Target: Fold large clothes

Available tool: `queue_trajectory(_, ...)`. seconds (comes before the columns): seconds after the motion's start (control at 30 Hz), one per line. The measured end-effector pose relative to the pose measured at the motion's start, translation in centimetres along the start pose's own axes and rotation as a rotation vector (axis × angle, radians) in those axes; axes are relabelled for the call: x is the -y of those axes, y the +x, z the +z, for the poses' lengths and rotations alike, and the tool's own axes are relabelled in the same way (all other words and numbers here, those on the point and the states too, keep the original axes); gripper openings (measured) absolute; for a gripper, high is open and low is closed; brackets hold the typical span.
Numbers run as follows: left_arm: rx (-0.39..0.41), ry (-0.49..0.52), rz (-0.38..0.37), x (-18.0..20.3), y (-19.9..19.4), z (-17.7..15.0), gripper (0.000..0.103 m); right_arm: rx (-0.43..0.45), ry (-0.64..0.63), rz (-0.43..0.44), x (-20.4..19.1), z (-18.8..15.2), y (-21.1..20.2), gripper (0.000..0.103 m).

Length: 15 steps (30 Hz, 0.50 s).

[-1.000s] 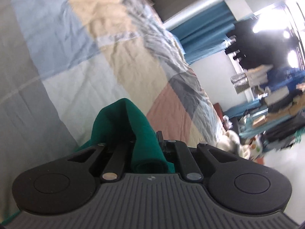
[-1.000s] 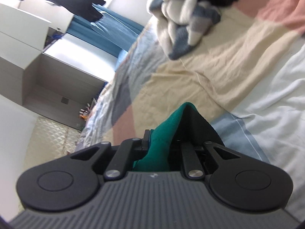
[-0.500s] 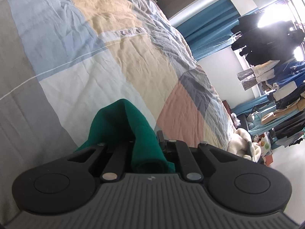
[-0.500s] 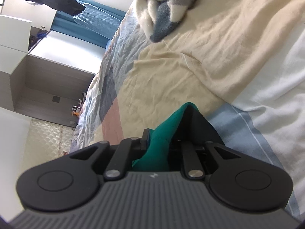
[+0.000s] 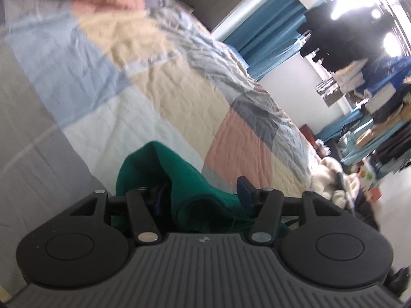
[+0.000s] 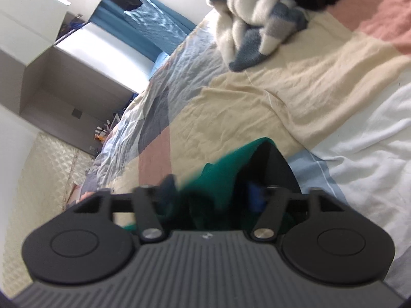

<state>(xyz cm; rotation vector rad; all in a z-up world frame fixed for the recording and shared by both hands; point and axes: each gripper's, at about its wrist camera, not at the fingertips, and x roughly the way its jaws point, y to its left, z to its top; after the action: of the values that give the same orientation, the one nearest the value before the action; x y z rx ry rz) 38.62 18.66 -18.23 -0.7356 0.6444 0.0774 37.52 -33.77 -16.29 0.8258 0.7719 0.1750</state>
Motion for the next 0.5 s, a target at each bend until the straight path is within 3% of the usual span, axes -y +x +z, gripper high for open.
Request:
queue_trajectory(0.27,0.066,0.166,0.001,2.7,-2.3,-1.7,0.065,0.018,-0.196,-0.017,-3.4,-1.4,-1.0,0.074)
queue_trajectory(0.5,0.026,0.287,0.036,4.4,-1.2,-4.0,0.065,-0.001,-0.412,-0.130,-5.6,-3.6,0.5,0.074)
